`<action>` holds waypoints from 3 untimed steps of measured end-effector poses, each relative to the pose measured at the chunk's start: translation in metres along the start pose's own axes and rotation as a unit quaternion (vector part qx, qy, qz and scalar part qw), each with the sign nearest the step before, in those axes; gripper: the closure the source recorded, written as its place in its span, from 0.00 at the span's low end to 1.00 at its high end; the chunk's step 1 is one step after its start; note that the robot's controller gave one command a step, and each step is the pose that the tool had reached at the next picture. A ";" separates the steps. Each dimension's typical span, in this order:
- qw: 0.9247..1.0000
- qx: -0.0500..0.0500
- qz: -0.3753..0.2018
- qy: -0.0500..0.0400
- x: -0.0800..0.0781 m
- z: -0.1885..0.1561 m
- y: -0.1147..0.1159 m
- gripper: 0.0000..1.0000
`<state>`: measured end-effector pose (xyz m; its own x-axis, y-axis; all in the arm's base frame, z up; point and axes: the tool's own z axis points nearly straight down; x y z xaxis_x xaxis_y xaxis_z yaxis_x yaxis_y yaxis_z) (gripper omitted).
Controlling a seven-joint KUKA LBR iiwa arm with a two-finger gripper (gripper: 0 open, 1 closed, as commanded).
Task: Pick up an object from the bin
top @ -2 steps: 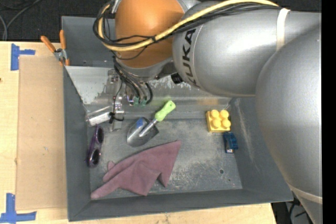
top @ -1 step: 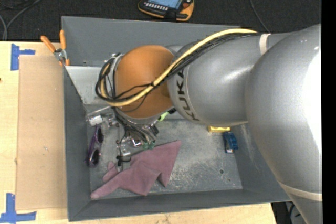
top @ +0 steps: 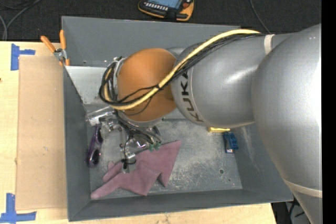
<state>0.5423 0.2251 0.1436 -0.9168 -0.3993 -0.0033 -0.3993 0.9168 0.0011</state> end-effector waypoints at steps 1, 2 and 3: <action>1.000 -0.001 -0.028 0.005 0.045 0.025 -0.003 0.00; 0.998 -0.001 -0.057 -0.006 0.063 0.073 -0.019 0.00; 0.992 -0.001 -0.127 0.000 0.078 0.073 -0.002 1.00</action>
Offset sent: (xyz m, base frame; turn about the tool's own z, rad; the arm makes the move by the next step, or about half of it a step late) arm -0.0513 -0.0435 -0.0736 -0.1183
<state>0.4716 0.1922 0.0700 -0.7864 -0.6178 -0.0041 -0.6178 0.7864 0.0017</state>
